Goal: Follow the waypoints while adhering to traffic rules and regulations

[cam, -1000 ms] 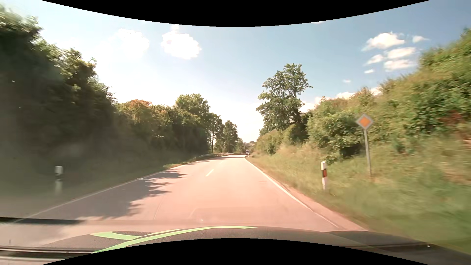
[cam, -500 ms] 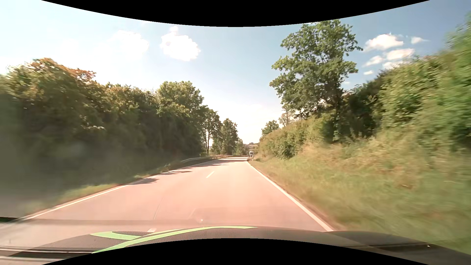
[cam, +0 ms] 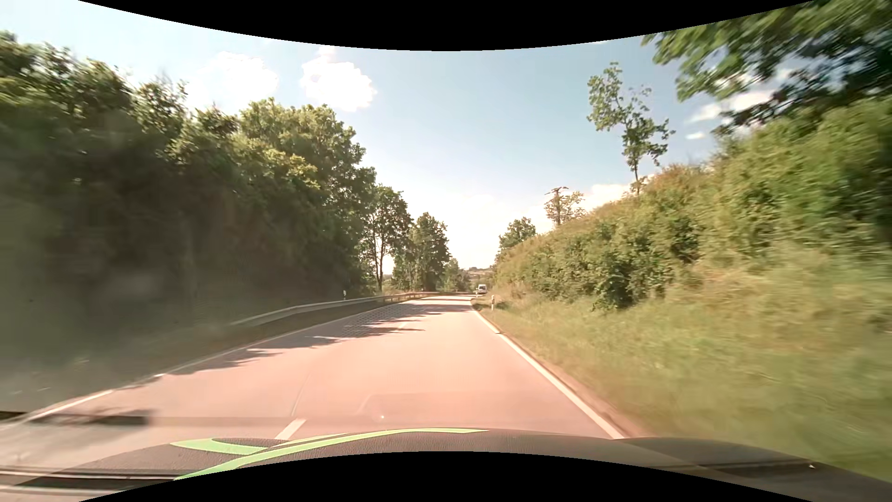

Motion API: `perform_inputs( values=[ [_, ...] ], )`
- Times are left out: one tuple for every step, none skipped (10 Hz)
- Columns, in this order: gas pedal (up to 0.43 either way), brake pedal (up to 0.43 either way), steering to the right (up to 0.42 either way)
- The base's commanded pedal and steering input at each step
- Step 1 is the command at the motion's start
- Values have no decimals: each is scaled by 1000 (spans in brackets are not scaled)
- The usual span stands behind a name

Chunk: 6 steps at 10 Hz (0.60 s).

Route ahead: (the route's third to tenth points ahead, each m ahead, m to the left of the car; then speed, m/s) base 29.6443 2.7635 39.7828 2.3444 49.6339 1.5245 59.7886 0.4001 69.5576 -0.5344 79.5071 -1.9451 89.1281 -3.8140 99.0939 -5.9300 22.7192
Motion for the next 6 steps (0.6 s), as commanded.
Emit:
perform_inputs(
  values=[
    [0, 0, 1],
    [0, 0, 1],
    [0, 0, 1],
    [0, 0, 2],
    [0, 0, 3],
    [0, 0, 4]
  ],
)
